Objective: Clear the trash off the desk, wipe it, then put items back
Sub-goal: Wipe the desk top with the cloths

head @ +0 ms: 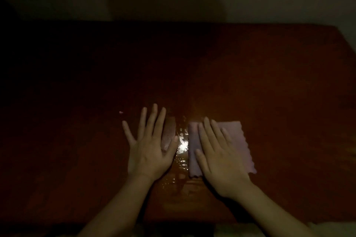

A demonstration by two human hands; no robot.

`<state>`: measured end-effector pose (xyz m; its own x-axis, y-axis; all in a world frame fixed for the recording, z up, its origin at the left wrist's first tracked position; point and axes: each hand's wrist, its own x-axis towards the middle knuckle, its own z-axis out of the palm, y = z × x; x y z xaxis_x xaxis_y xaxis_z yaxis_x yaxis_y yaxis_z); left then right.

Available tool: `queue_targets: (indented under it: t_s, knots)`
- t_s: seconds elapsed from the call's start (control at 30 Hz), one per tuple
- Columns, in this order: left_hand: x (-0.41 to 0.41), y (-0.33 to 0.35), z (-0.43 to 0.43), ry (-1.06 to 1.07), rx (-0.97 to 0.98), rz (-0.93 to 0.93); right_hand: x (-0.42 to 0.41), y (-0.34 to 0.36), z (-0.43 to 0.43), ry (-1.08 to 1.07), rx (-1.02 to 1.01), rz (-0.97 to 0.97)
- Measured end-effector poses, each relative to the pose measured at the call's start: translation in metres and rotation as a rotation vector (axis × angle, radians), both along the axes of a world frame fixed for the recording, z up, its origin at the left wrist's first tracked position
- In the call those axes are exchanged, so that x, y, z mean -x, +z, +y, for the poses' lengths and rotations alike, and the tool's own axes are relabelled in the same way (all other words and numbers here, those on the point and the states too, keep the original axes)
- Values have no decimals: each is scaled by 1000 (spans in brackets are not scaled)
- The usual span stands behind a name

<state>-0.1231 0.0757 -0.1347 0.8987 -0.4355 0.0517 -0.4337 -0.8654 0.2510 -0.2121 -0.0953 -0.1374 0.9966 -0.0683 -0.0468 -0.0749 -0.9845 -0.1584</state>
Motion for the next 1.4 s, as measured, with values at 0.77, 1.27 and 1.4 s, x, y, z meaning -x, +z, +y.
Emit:
queue_targets:
  t_s: [0.77, 1.27, 1.4]
  knots:
    - [22, 8, 109, 142, 2, -57, 38, 35, 25, -216, 38, 140]
    - [-15, 3, 116, 140, 15, -86, -10, 26, 45, -12, 96, 99]
    - [-27, 2, 110, 192, 23, -73, -107, 31, 27, -157, 72, 89]
